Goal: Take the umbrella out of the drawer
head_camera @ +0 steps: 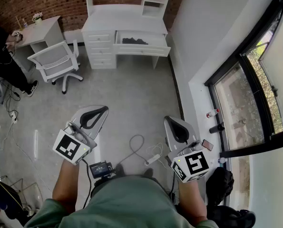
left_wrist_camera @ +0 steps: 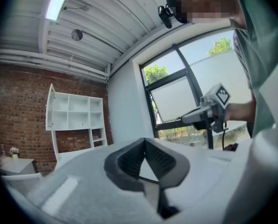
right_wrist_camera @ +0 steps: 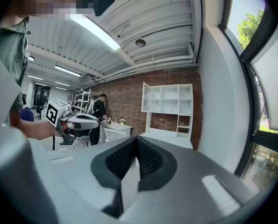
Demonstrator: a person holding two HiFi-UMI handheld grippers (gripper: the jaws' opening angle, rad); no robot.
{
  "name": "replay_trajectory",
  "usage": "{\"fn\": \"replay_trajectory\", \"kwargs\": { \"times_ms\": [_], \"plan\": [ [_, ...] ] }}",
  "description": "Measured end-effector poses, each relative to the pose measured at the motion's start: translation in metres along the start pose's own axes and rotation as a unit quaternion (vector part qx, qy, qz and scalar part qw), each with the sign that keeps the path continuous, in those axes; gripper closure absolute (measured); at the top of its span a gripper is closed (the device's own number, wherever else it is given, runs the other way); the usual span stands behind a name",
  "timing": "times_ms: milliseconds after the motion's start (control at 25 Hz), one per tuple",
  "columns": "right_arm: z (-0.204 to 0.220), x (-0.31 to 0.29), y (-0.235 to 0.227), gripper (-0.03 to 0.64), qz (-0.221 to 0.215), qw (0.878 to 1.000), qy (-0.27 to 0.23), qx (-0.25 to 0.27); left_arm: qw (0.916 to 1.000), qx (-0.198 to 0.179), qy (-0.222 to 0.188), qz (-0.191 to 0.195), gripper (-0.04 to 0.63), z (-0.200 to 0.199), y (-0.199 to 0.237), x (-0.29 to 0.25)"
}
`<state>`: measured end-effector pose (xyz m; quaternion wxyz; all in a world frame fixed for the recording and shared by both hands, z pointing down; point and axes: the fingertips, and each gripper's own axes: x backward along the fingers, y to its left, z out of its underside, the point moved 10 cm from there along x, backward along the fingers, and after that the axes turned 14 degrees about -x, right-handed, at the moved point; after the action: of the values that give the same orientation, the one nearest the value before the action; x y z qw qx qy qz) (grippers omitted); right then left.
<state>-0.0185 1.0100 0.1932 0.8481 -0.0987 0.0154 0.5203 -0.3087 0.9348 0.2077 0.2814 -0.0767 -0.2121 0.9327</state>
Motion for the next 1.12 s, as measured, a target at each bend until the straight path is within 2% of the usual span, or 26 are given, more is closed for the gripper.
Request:
{"fn": "replay_trajectory", "kwargs": {
  "times_ms": [520, 840, 1120],
  "plan": [
    [0.002, -0.005, 0.015, 0.611, 0.003, 1.000, 0.002, -0.001, 0.9999, 0.002, -0.003, 0.009, 0.595, 0.003, 0.004, 0.007],
    [0.004, -0.019, 0.022, 0.609, 0.003, 0.999, -0.019, -0.035, 0.9999, 0.004, -0.008, 0.009, 0.595, 0.010, 0.015, 0.016],
    [0.004, -0.027, 0.023, 0.609, 0.002, 0.999, -0.012, -0.035, 0.9999, 0.009, -0.010, 0.008, 0.595, 0.015, 0.019, 0.014]
  ]
}}
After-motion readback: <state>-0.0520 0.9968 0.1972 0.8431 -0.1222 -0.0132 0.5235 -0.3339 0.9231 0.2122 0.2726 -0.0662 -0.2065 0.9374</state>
